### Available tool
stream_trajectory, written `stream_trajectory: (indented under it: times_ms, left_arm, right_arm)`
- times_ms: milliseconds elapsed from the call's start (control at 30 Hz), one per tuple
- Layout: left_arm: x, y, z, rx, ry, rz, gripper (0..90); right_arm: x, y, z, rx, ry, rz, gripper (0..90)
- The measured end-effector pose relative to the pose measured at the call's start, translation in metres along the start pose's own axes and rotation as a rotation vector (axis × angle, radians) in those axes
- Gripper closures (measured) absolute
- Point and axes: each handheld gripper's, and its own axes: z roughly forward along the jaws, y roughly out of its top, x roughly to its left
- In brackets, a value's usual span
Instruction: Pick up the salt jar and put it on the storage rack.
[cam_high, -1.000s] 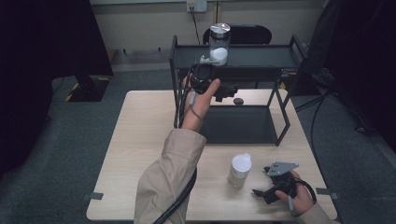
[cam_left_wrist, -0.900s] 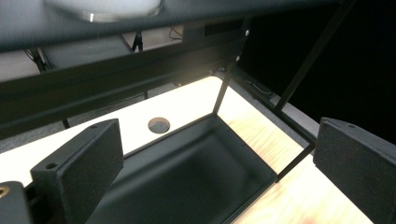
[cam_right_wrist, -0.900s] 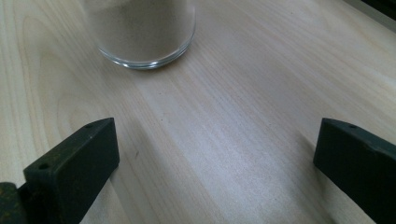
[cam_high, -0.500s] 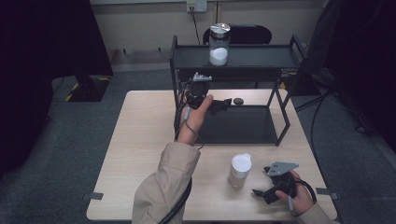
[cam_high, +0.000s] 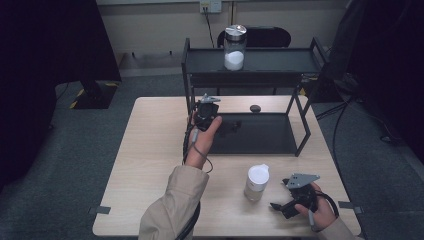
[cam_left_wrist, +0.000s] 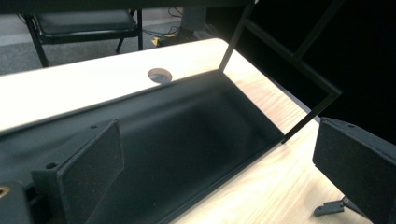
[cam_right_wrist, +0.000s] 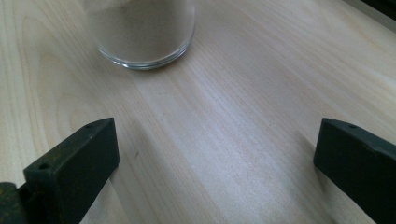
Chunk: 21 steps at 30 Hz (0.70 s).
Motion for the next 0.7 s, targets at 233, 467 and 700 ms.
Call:
stream_trajectory:
  times_ms: [233, 467, 700]
  left_arm:
    - [0.008, -0.019, 0.001, 0.015, 0.000, -0.026, 1.4]
    - [0.015, -0.036, 0.002, 0.024, -0.001, -0.051, 1.4]
    - [0.021, -0.050, 0.002, 0.033, -0.004, -0.062, 1.4]
  right_arm:
    - [0.000, 0.000, 0.000, 0.000, -0.001, 0.001, 0.0]
    - [0.000, 0.000, 0.000, 0.000, -0.001, 0.001, 0.0]
    - [0.000, 0.000, 0.000, 0.001, -0.001, 0.002, 0.0]
